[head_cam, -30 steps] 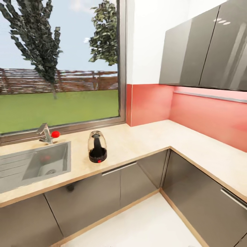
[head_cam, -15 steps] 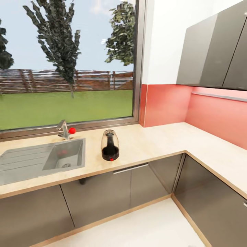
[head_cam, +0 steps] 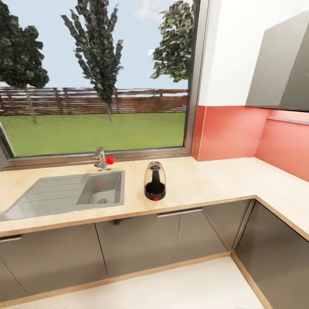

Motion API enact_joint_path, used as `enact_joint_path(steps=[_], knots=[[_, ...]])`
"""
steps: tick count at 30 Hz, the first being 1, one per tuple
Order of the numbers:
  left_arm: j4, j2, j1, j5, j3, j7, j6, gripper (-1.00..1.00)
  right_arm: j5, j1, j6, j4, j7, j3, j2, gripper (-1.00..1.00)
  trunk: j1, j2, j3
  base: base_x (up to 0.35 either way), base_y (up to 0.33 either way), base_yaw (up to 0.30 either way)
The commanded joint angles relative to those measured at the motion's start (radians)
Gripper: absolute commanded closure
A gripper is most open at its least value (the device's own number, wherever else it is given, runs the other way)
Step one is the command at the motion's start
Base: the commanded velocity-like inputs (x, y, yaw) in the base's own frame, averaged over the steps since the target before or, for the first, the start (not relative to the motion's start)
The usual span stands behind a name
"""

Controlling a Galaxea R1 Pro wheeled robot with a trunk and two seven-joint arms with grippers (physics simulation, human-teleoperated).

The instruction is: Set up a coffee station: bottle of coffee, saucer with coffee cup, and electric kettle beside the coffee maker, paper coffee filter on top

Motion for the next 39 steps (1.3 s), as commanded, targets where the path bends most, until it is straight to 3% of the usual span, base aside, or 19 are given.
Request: enact_joint_path(steps=[1,13,17,19,23,29,39], knots=[[0.002,0.000,-0.001,-0.011,0.005,0.003,-0.005,-1.00,-0.008,0.000,-0.003,0.001,0.000,0.002,0.000,-1.00,0.000,-0.001,-0.001,0.000,0.000,0.275],[0.055,0.011,0.000,-0.013,0.004,0.002,-0.003,-1.00,-0.008,0.000,-0.002,0.028,0.000,0.003,-0.006,-1.00,0.000,-0.001,-0.001,0.000,0.000,0.094],[0.085,0.026,0.030,-0.016,0.004,0.004,-0.001,-1.00,-0.007,0.000,-0.002,0.053,0.002,0.004,-0.006,-1.00,0.000,-0.001,-0.001,0.000,0.000,0.003],[0.093,0.046,0.071,-0.015,0.004,0.004,0.006,-1.00,-0.006,0.000,-0.002,0.058,0.003,0.005,-0.005,-1.00,0.000,-0.001,-0.001,0.000,0.000,0.001],[0.119,0.055,0.102,-0.016,0.004,0.003,0.013,-1.00,-0.006,0.000,-0.002,0.059,0.003,0.006,-0.004,-1.00,0.000,-0.001,-0.001,0.000,0.000,0.000],[0.178,0.058,0.112,-0.018,0.002,0.003,0.016,-1.00,-0.005,0.000,-0.002,0.060,0.003,0.006,-0.004,-1.00,0.000,-0.001,-0.001,0.000,0.000,0.028],[0.189,0.055,0.113,-0.018,-0.002,0.004,0.017,-1.00,-0.005,0.000,-0.002,0.060,0.002,0.007,-0.004,-1.00,0.000,-0.001,-0.005,0.000,0.000,0.237]])
